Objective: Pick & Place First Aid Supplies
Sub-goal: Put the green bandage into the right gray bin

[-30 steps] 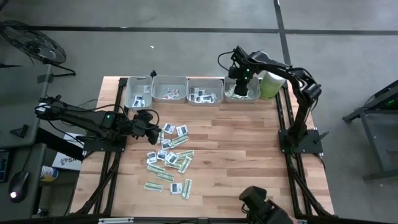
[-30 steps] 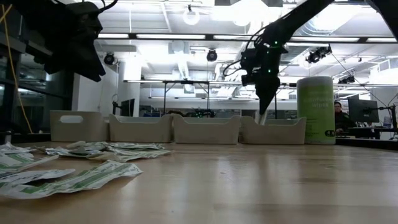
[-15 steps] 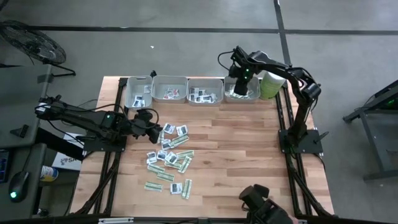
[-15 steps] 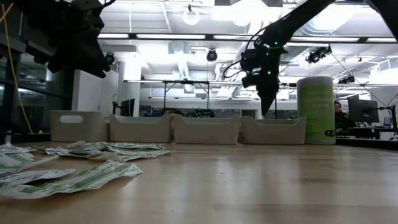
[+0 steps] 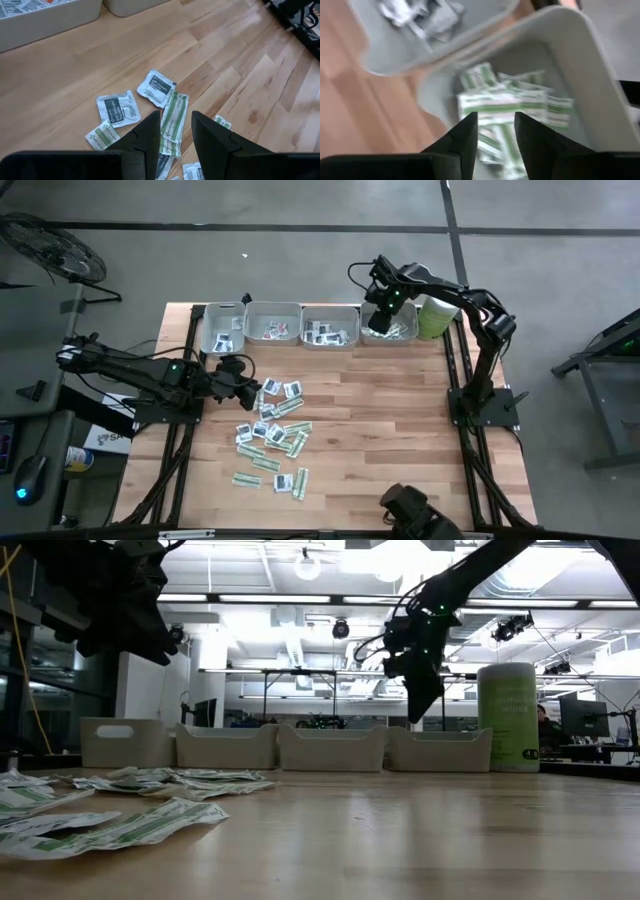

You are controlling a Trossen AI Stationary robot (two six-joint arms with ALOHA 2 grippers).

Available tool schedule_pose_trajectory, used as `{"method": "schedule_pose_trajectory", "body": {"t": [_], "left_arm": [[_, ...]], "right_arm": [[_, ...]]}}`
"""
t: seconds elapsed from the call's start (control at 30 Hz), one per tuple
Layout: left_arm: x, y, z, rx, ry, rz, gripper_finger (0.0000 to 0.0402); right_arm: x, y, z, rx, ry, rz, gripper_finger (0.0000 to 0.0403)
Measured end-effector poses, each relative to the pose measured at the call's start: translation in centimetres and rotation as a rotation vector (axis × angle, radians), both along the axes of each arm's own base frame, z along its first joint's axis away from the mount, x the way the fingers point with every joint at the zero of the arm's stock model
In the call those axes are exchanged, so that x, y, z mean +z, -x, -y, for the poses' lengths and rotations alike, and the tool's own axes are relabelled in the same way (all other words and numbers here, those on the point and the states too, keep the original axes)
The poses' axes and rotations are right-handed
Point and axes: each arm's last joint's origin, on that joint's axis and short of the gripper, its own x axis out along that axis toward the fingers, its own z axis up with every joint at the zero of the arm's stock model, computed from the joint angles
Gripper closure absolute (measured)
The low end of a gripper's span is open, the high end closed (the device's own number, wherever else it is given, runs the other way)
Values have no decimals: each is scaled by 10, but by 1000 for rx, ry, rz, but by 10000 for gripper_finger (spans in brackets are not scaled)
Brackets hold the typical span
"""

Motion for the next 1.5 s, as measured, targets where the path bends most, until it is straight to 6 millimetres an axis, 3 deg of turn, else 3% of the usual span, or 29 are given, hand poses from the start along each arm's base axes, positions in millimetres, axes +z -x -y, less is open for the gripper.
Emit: {"method": "schedule_pose_trajectory", "body": {"t": [0.43, 0.6, 0.8, 0.97, 1.13, 1.33, 1.5], "left_arm": [[-13, -12, 2, 20, -23, -82, 291], [-26, -22, 2, 93, 9, -136, 291], [-41, -31, -15, 153, 101, -236, 291], [-48, -35, -27, -43, 119, -350, 291], [-52, -37, -33, -276, 2, -433, 291], [-64, -41, -35, -470, -108, -548, 291], [-78, -45, -36, -531, -145, -647, 291]], "right_arm": [[5, -24, -29, 3, -40, 25, 279], [31, -19, -40, -21, 2, 81, 279], [73, -3, -58, -35, 71, 184, 279], [104, 13, -73, -18, 130, 265, 279], [126, 28, -86, -12, 181, 325, 279], [141, 39, -99, 16, 221, 364, 279], [147, 44, -108, 33, 225, 371, 279]]}}
